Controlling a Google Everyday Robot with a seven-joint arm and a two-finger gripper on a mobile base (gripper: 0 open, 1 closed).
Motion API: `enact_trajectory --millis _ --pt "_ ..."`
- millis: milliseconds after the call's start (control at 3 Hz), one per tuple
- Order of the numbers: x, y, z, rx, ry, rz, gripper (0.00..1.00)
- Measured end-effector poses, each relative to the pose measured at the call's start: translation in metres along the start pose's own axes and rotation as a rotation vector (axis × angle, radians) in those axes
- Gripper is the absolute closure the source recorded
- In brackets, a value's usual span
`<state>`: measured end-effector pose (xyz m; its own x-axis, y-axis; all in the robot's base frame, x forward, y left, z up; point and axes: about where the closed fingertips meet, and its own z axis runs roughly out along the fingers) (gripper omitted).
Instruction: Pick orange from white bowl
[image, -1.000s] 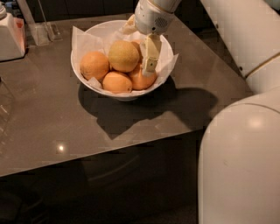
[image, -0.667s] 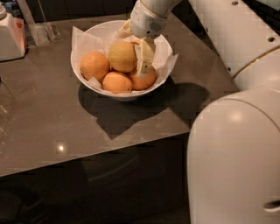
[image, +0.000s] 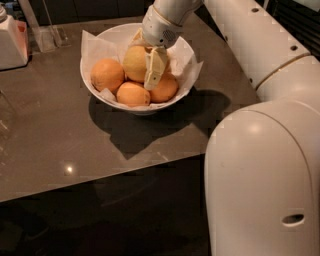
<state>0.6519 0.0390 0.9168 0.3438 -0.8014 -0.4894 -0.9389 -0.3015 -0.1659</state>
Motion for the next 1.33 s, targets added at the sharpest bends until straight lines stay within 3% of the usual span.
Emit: enact_trajectory --millis 1000,1333 --pt "0.000 -0.001 -0.001 0.012 -0.004 0.000 0.89" --pt "-0.008 0.010 -0.028 0.107 -0.008 -0.002 1.00"
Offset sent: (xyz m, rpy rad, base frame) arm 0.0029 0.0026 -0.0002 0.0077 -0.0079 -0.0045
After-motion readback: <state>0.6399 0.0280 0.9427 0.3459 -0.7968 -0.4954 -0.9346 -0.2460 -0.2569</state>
